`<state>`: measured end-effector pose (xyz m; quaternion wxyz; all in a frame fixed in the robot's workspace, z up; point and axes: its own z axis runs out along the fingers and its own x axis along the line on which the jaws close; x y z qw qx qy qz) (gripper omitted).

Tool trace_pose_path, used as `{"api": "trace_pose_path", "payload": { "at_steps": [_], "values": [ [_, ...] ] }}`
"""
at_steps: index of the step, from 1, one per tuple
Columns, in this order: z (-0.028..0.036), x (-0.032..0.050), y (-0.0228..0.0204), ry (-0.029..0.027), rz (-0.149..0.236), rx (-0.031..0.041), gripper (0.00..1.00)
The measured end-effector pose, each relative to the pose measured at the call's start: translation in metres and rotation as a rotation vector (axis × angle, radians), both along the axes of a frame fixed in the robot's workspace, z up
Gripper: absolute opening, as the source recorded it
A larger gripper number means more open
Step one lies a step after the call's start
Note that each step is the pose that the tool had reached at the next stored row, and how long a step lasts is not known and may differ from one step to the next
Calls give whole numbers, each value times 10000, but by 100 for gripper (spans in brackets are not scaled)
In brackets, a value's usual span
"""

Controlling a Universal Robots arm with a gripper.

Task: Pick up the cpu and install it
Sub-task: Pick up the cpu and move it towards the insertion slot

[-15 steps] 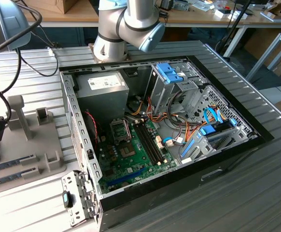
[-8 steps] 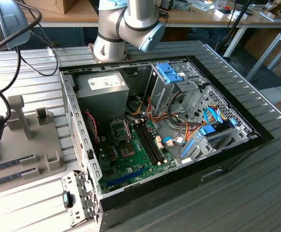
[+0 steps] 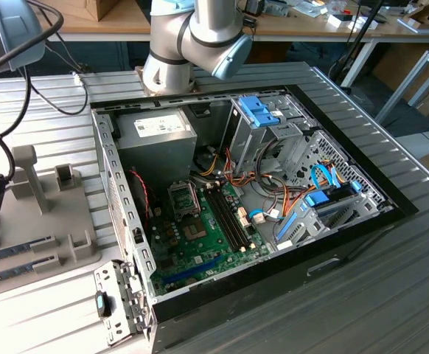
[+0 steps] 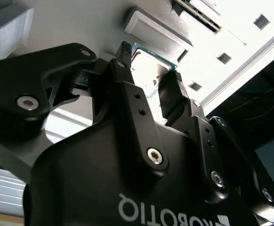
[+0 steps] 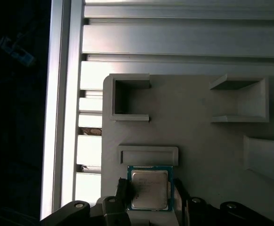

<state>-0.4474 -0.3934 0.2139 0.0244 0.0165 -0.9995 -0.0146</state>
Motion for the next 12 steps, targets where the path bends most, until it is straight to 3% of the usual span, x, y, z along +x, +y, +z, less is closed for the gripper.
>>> {"api": "trace_pose_path", "payload": {
  "at_steps": [12],
  "values": [
    [51, 0, 0, 1, 0, 0, 47]
  ]
}}
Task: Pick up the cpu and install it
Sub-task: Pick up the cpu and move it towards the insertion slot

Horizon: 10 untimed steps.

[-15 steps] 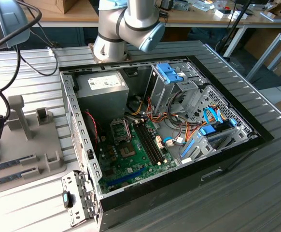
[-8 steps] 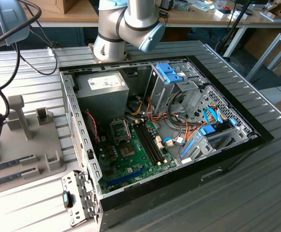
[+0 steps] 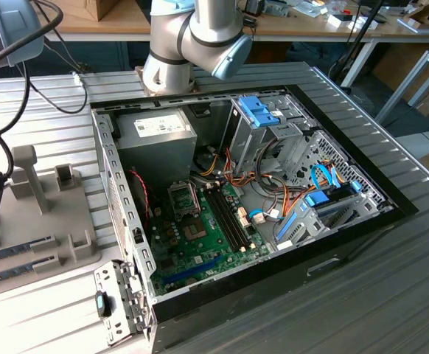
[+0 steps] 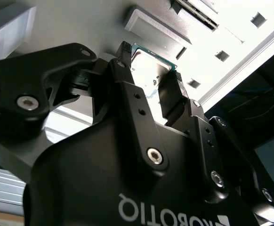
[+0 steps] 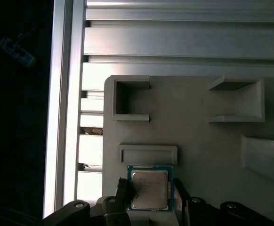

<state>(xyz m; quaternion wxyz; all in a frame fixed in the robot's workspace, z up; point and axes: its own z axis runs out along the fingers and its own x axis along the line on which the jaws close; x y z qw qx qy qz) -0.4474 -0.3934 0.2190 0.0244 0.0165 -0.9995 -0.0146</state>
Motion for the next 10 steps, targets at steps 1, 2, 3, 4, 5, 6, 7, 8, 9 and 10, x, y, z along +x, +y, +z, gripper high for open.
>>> {"api": "trace_pose_path", "payload": {
  "at_steps": [1, 2, 3, 4, 5, 6, 7, 8, 9, 10],
  "values": [
    [3, 0, 0, -1, 0, 0, 47],
    [7, 0, 0, 0, 0, 1, 47],
    [14, 0, 0, 1, 0, 0, 47],
    [17, 0, 0, -1, 0, 1, 47],
    [20, 0, 0, -2, 0, 1, 47],
    [23, 0, 0, -2, 0, 1, 47],
    [26, 0, 0, -1, 0, 0, 47],
    [29, 0, 0, -1, 0, 1, 47],
    [31, 0, 0, -1, 0, 1, 47],
    [36, 0, 0, -1, 0, 0, 47]
  ]
}}
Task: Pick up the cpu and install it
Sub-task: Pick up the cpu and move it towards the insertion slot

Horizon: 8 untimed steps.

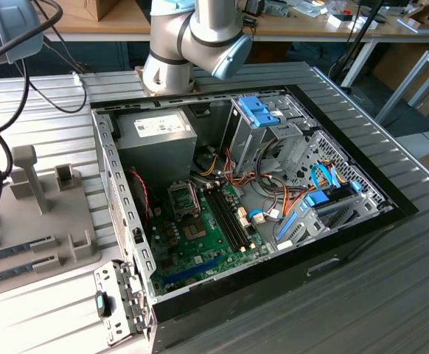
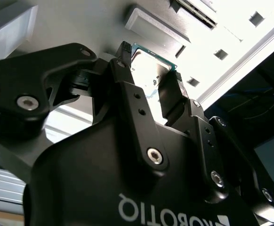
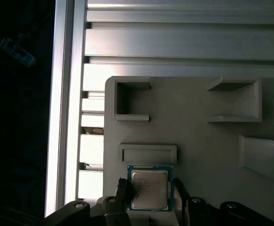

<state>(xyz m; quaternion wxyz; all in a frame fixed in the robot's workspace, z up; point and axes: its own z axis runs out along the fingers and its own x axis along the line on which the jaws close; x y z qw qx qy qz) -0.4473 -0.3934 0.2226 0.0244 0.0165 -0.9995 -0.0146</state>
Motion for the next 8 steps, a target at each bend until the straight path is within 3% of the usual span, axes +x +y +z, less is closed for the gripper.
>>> {"api": "trace_pose_path", "payload": {
  "at_steps": [8],
  "values": [
    [36, 0, 0, 0, 0, 0, 47]
  ]
}}
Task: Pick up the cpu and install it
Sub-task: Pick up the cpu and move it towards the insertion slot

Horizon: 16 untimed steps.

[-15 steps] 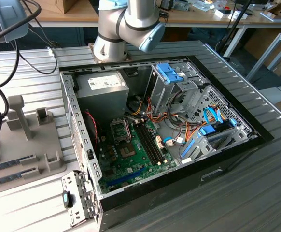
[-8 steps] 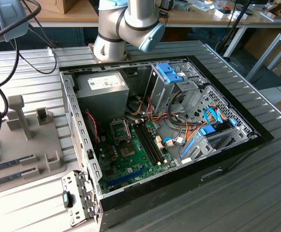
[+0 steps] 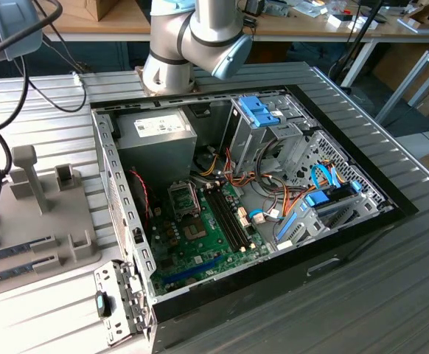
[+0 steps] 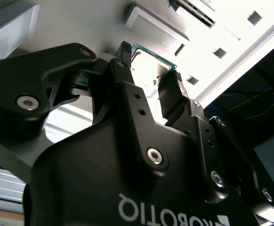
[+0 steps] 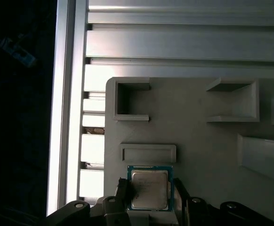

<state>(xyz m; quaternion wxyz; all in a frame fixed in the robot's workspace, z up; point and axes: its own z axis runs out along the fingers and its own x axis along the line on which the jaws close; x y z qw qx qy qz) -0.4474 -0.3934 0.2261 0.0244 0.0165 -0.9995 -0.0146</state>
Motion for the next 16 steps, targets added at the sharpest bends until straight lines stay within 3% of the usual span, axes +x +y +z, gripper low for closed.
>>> {"api": "trace_pose_path", "payload": {
  "at_steps": [16],
  "values": [
    [82, 0, 0, 0, 0, 0, 47]
  ]
}}
